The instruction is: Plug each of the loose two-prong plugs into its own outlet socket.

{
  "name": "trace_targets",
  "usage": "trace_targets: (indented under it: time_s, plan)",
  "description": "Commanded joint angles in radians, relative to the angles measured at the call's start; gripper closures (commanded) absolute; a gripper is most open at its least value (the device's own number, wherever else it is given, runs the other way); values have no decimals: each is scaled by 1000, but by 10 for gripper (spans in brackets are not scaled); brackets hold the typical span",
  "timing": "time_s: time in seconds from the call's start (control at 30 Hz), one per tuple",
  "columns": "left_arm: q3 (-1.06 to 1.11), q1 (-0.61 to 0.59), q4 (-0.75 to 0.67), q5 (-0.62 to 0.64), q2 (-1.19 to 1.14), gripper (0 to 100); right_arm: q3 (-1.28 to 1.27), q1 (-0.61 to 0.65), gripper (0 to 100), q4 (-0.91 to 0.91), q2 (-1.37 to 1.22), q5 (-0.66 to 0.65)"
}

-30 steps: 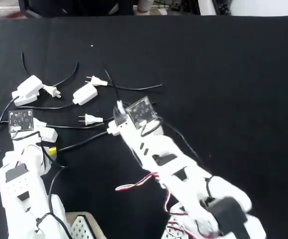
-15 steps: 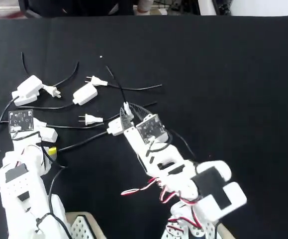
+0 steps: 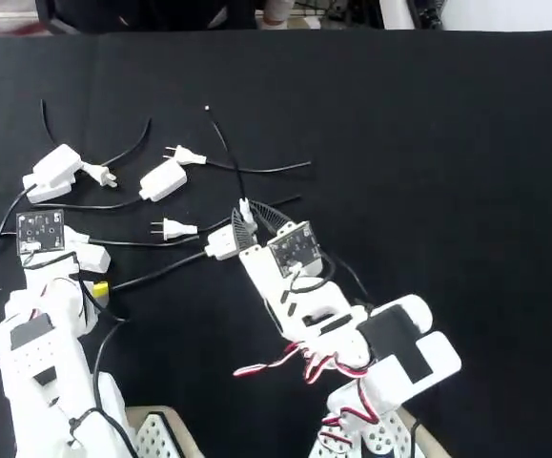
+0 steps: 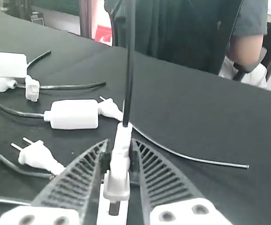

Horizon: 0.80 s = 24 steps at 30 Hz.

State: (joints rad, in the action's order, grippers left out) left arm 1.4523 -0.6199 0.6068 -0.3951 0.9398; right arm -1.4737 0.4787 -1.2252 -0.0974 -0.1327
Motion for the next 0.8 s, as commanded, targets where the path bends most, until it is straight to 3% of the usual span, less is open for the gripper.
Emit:
trace_targets:
  time_s: [0.0, 0.77]
  plan:
    - [-7, 8, -12, -6, 15, 690, -4, 20, 986, -14, 1, 8]
    - [-8, 8, -12, -9, 15, 690, 13, 52, 986, 69, 7, 57]
